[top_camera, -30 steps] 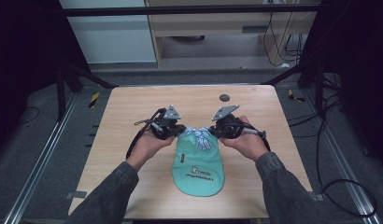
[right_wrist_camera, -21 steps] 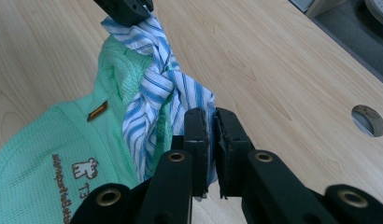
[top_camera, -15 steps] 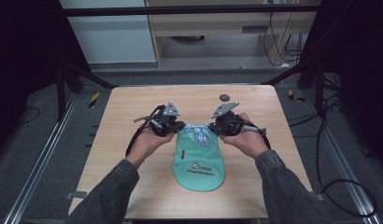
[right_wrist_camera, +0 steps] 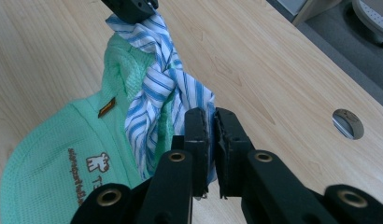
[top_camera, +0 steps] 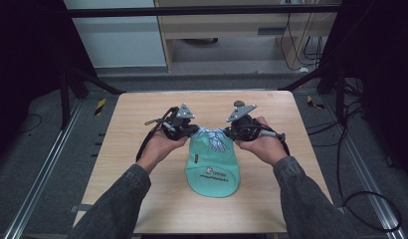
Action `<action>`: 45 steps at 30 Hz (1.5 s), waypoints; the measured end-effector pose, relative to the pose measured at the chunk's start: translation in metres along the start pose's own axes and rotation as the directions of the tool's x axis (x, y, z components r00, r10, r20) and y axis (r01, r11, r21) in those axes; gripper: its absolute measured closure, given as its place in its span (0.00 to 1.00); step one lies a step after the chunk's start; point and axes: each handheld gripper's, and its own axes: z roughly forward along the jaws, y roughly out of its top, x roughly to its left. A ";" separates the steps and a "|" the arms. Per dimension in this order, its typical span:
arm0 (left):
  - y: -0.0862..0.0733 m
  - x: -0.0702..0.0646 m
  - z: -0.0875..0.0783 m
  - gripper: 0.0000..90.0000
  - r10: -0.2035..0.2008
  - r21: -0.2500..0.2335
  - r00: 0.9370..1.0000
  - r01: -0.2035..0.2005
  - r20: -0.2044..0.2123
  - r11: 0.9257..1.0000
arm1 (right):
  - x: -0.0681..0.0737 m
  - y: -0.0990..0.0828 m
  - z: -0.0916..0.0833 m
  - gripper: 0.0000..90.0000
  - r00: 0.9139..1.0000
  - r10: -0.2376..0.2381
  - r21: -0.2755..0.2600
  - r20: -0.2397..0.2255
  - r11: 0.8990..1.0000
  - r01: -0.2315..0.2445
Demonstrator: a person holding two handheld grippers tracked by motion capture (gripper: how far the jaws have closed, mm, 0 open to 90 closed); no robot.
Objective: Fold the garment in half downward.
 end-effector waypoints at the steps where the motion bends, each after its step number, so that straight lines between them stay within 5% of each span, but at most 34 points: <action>1: 0.000 0.000 0.000 0.97 0.001 0.000 1.000 -0.001 0.000 1.000 | 0.000 0.000 0.000 0.93 1.000 -0.005 0.000 0.001 1.000 0.005; 24: 0.008 0.006 0.005 0.97 0.028 0.010 0.999 -0.028 -0.036 1.000 | -0.011 0.006 0.006 0.94 0.999 -0.006 -0.002 0.039 1.000 0.007; 38: 0.016 0.020 0.011 0.97 0.011 0.010 0.997 -0.011 -0.074 1.000 | -0.026 0.015 0.022 0.94 0.998 0.005 -0.006 0.065 1.000 -0.005; 45: 0.012 0.013 0.014 0.97 0.041 0.031 0.995 -0.038 -0.092 0.999 | -0.022 0.013 0.027 0.94 0.997 -0.023 0.007 0.070 1.000 0.022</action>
